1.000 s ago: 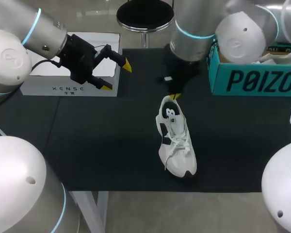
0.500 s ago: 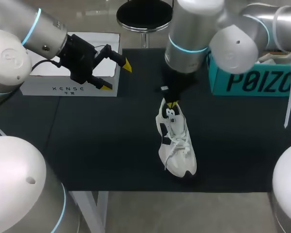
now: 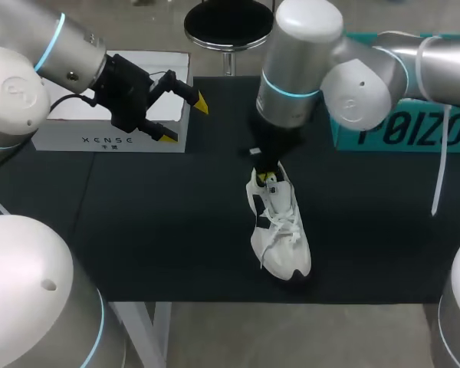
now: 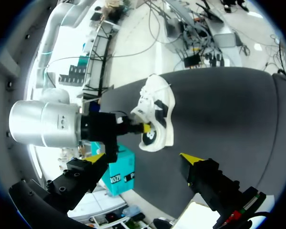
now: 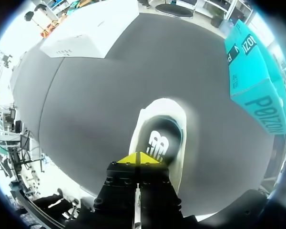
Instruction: Take the shoe out of the shoebox, open the shoe tongue, remove and reinsert the insole, then place the shoe into the shoebox
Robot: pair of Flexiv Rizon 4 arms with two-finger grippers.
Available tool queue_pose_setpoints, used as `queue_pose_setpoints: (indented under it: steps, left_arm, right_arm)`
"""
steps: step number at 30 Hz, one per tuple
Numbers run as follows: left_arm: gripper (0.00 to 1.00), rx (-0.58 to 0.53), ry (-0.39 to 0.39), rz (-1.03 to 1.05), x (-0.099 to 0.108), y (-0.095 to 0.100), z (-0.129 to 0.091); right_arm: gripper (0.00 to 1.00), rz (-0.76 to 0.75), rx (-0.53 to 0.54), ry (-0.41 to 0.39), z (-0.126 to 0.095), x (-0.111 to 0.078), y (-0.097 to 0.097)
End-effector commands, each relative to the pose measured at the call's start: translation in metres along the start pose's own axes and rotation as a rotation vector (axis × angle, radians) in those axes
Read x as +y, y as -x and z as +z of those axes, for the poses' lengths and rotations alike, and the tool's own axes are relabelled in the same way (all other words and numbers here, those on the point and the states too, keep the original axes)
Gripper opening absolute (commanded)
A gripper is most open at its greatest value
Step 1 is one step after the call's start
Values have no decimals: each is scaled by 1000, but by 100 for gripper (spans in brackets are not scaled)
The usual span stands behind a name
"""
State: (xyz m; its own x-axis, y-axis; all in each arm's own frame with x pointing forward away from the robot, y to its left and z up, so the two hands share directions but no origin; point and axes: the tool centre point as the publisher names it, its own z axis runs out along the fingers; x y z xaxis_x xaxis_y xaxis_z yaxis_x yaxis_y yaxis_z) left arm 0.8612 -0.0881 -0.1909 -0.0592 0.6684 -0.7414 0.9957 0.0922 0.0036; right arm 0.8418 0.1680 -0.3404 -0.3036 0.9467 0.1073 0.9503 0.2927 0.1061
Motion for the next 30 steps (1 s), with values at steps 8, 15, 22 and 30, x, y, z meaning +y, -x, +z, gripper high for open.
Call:
queue_pose_setpoints:
  steps: [8, 15, 22, 30]
  left_arm:
    - [100, 2, 1, 1, 0, 0, 0]
    - [100, 2, 1, 1, 0, 0, 0]
    - [100, 2, 1, 1, 0, 0, 0]
    - [100, 2, 1, 1, 0, 0, 0]
  right_arm:
    - [0, -1, -2, -6, 20, 5, 14]
    - [0, -3, -3, 6, 17, 9, 14]
    - [0, -16, -33, 36, 1, 17, 21]
    - [0, -36, -57, 21, 17, 21, 26]
